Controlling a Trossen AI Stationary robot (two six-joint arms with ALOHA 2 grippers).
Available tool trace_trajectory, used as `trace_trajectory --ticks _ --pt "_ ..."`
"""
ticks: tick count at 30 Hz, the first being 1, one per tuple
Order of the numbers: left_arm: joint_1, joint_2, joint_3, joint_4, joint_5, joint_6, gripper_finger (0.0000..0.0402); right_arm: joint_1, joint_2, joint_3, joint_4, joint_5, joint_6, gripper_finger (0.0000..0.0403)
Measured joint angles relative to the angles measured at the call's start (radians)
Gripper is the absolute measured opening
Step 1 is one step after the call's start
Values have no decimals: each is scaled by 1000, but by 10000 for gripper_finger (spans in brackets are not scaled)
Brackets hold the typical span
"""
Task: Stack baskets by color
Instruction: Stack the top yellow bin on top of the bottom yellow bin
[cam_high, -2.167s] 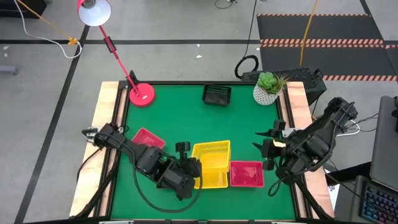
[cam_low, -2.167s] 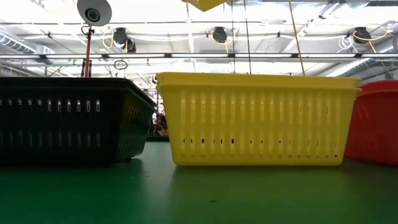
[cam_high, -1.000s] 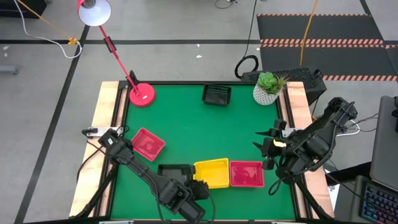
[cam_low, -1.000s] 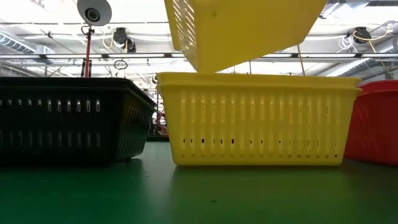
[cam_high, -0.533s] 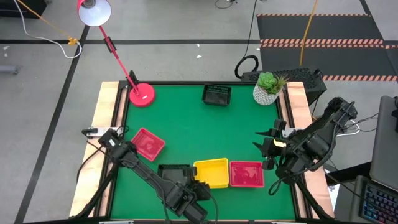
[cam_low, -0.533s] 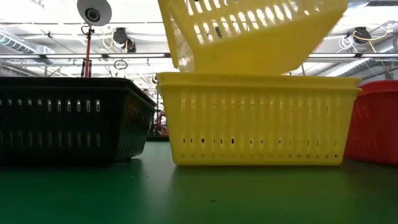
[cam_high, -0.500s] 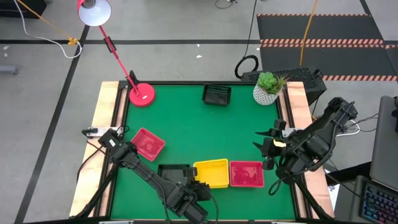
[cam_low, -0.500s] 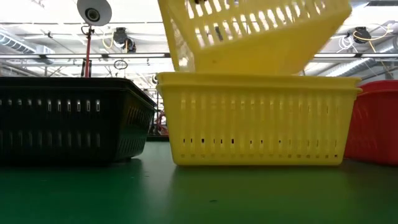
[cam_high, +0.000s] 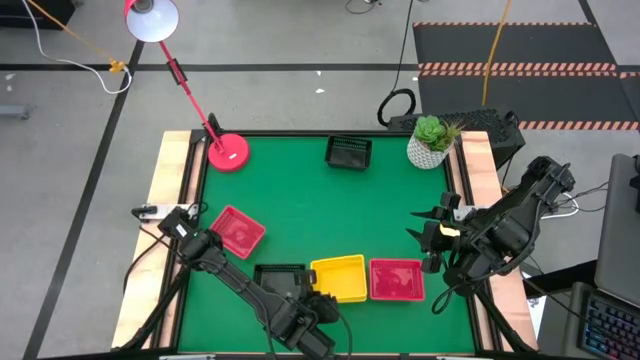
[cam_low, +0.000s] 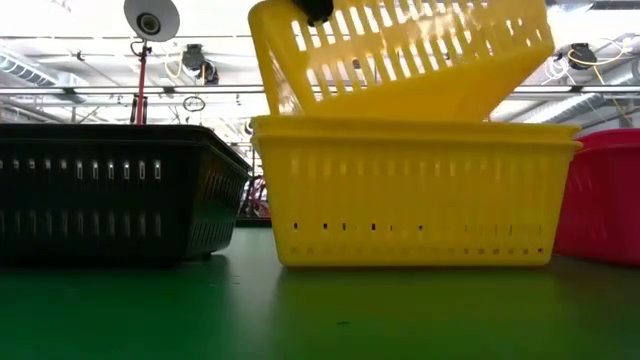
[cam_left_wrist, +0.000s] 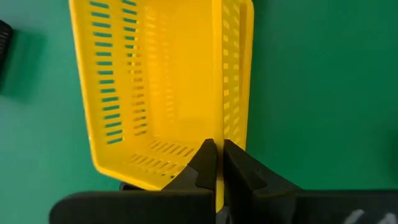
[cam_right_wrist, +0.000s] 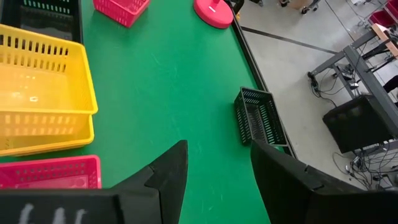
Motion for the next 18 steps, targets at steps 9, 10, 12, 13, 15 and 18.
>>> trace_trajectory --ticks 9,10,12,13,15,18 --pt "0 0 0 -2 2 0 9 0 0 0 0 0 0 169" --pt "0 0 0 -2 2 0 10 0 0 0 0 0 0 169" --pt "0 0 0 -3 3 5 9 0 0 0 0 0 0 169" --pt "0 0 0 -6 4 9 9 0 0 0 0 0 0 169" --pt "0 0 0 -28 17 12 8 0 0 0 0 0 0 169" --pt "5 0 0 -72 23 -2 8 0 0 0 0 0 0 169"
